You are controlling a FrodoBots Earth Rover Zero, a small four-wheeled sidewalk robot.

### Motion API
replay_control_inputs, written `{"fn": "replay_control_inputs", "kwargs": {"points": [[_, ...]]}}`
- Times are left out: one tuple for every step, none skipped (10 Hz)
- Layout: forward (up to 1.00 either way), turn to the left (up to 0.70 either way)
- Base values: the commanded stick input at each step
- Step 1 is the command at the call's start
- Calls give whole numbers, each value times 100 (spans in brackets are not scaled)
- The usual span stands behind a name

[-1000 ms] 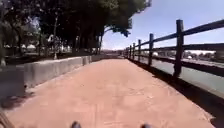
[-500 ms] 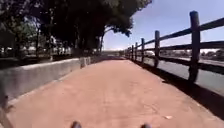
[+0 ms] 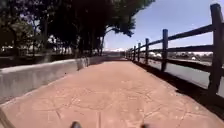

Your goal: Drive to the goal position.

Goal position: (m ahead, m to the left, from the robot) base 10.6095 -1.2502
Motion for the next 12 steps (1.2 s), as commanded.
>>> {"fn": "replay_control_inputs", "kwargs": {"points": [[100,0],[100,0],[100,0],[100,0],[100,0],[100,0],[100,-11],[100,-40],[100,-40],[100,-8],[100,0],[100,0]]}}
